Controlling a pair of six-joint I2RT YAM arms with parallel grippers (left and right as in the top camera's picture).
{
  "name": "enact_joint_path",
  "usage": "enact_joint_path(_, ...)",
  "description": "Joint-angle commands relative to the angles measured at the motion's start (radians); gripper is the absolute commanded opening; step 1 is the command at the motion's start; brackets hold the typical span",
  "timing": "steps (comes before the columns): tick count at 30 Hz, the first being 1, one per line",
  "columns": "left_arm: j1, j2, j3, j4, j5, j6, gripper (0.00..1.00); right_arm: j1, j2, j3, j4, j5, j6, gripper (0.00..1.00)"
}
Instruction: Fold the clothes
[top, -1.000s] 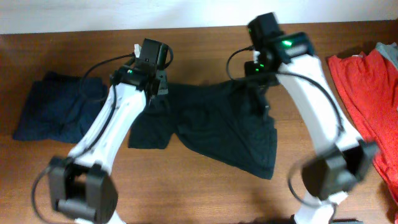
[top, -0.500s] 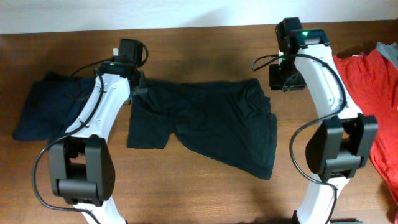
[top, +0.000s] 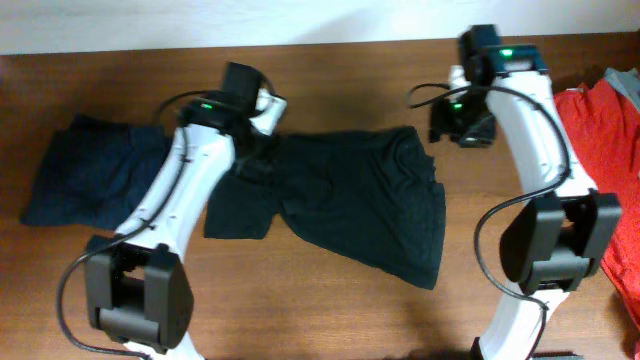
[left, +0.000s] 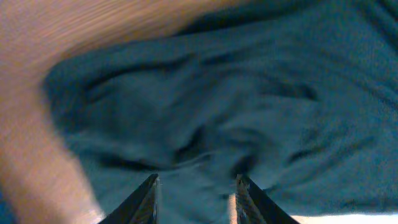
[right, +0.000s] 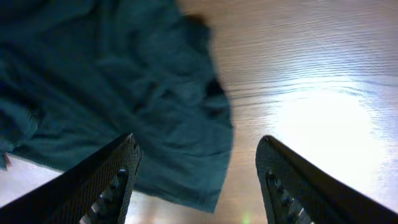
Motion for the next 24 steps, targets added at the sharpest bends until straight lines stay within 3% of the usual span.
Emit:
enact_joint_path(1, -0.095, -0.009, -0.048, 0.062, 0.028, 0.190, 0.41, -0.080, -0.025, 0.005, -0.020, -0.036, 0.037, 0.63)
enact_joint_path(10, -0.211, 0.152, -0.066, 0.216, -0.029, 0.188, 0.44, -0.133, -0.025, 0.005, -0.065, -0.036, 0.033, 0.63)
enact_joint_path(15, -0.263, 0.260, -0.065, 0.222, -0.080, 0.187, 0.44, -0.132, -0.025, 0.005, -0.064, -0.036, 0.034, 0.63)
enact_joint_path(24, -0.320, 0.276, -0.065, 0.227, -0.134, 0.186, 0.44, -0.132, -0.025, 0.005, -0.064, -0.035, 0.033, 0.63)
